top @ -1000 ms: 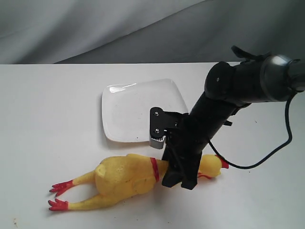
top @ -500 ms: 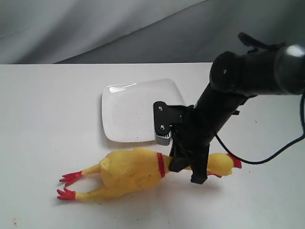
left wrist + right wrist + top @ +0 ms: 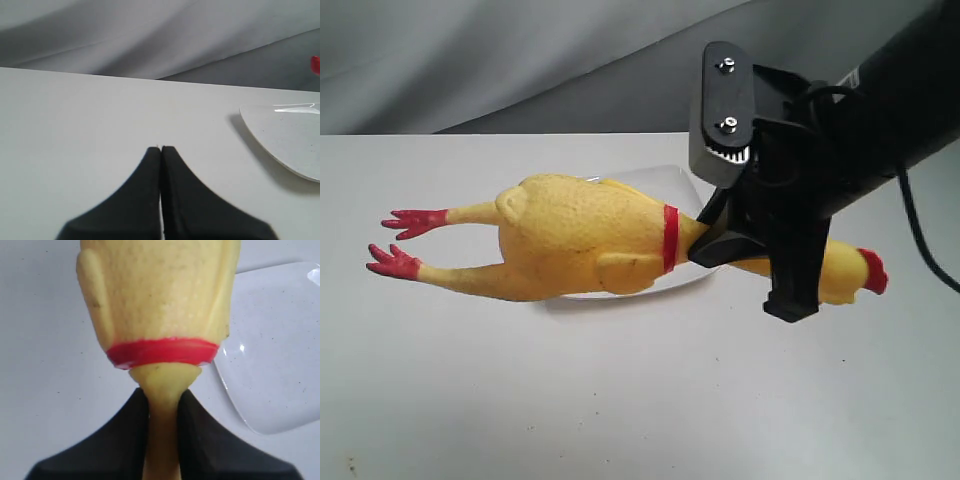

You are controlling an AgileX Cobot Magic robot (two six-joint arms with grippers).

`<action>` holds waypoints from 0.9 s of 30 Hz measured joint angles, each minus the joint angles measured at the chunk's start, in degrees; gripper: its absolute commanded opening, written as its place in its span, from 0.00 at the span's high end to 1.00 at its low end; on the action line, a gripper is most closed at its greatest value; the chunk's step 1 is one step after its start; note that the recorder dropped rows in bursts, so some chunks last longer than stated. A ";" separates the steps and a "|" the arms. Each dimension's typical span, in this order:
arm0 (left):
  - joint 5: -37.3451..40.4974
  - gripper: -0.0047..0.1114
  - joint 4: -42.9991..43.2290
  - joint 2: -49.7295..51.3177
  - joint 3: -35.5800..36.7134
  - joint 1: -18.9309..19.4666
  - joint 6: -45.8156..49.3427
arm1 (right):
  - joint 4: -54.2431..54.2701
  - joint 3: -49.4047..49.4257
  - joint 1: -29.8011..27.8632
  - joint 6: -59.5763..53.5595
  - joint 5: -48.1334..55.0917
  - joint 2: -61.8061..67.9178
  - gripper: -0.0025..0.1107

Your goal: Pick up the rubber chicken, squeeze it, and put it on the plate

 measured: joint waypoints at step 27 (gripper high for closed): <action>-55.45 0.95 36.73 -0.08 0.00 0.00 -41.07 | -0.01 0.00 0.00 8.71 2.66 -4.03 0.98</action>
